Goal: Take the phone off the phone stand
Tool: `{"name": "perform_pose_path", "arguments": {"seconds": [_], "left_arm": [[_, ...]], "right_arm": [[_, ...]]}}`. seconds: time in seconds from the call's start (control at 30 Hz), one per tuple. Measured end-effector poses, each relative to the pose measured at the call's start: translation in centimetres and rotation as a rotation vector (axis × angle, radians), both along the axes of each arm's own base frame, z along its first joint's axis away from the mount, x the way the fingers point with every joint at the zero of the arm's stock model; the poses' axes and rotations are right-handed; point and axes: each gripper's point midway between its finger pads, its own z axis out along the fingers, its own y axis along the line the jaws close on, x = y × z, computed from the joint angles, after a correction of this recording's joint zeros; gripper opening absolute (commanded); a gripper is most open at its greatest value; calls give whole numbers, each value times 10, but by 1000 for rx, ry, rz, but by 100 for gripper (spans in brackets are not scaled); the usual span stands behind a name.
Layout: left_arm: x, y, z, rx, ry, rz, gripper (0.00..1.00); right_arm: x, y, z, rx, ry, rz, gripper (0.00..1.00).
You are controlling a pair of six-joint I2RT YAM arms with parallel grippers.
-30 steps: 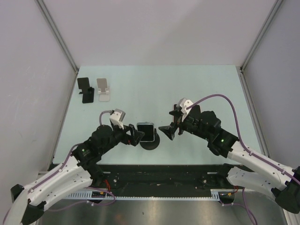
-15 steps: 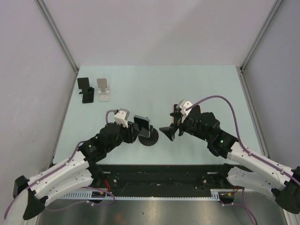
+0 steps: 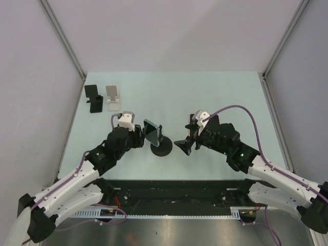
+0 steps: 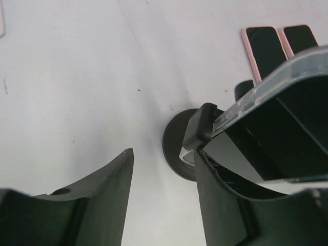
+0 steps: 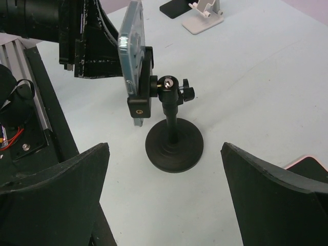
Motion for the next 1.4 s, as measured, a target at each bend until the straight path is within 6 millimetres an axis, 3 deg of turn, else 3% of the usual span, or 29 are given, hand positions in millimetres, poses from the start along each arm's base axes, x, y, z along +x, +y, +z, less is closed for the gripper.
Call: {"name": "perform_pose_path", "arguments": {"seconds": [0.1, 0.3, 0.4, 0.5, 0.63, 0.7, 0.77, 0.97, 1.07, 1.4], "left_arm": [[6, 9, -1, -7, 9, 39, 66], [3, 2, 11, -41, -5, 2, 80], [-4, 4, 34, -80, -56, -9, 92], [-11, 4, 76, -135, -137, -19, 100], [-24, -6, 125, -208, -222, -61, 100], [-28, -15, 134, -216, -229, -87, 100], [-30, -25, 130, -195, -216, -100, 100], [-43, -59, 93, -31, -156, -143, 100], [-44, -69, 91, 30, -171, -129, 98], [-28, -56, 85, 138, -217, 24, 86]], "right_arm": [[0, 0, 0, 0, 2, -1, 96], [1, 0, 0, -1, 2, -6, 96], [3, -2, -1, -2, 1, -23, 96], [5, -3, -1, 1, 7, -39, 96], [10, -4, -3, 3, 17, -69, 98], [14, -5, -6, 3, 27, -94, 98], [17, -6, -10, -2, 39, -114, 98], [22, -7, -19, -14, 64, -149, 98], [24, -8, -19, -12, 65, -158, 98], [25, -9, -19, -13, 64, -166, 98]]}}
